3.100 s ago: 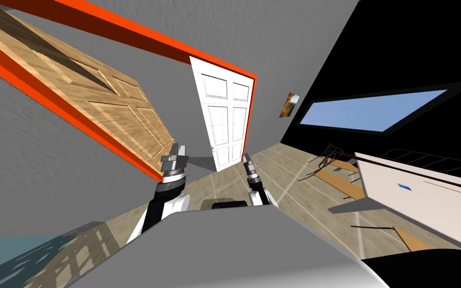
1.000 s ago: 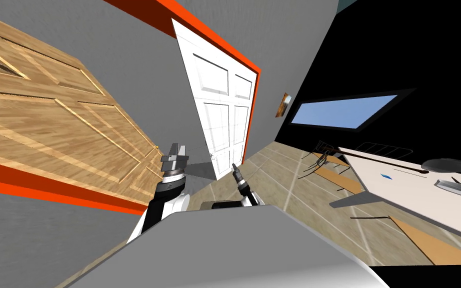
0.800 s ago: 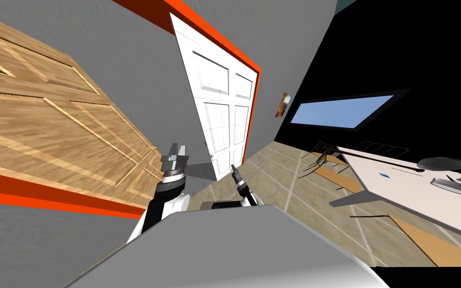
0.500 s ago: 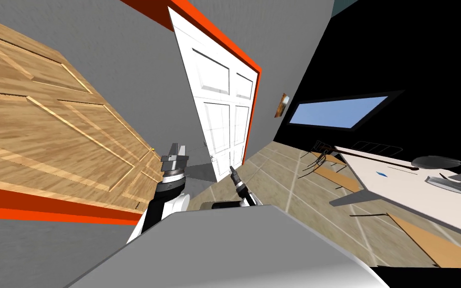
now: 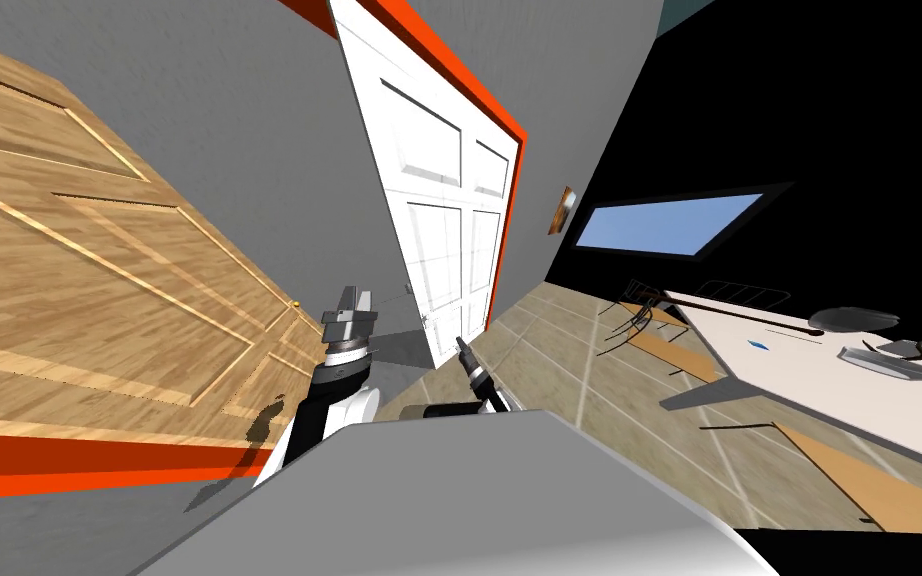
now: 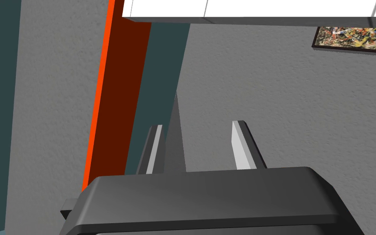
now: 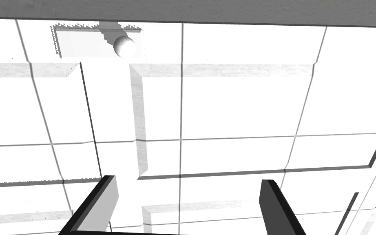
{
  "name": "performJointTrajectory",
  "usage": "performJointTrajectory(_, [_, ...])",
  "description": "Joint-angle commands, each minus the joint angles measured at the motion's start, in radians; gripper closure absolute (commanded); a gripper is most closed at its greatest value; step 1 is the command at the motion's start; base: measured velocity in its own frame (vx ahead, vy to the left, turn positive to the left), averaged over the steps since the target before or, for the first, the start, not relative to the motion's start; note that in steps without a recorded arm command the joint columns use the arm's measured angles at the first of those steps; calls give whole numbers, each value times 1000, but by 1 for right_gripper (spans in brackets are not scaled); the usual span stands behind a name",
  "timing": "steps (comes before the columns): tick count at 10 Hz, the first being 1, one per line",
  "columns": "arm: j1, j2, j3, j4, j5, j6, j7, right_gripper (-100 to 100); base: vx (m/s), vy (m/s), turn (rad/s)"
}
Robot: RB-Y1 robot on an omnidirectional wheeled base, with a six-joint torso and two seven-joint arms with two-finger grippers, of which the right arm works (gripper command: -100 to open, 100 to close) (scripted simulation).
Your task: Push the door open
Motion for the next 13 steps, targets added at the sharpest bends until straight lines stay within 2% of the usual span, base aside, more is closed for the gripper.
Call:
performJointTrajectory(1, [-17, 2, 11, 39, -1, -8, -6, -100, 75, 72, -47])
performJointTrajectory(7, [-64, 5, 65, 168, -5, -31, -28, -100, 99, 88, -57])
performJointTrajectory(13, [-110, 9, 119, 296, -8, -54, -50, -100, 145, 119, -61])
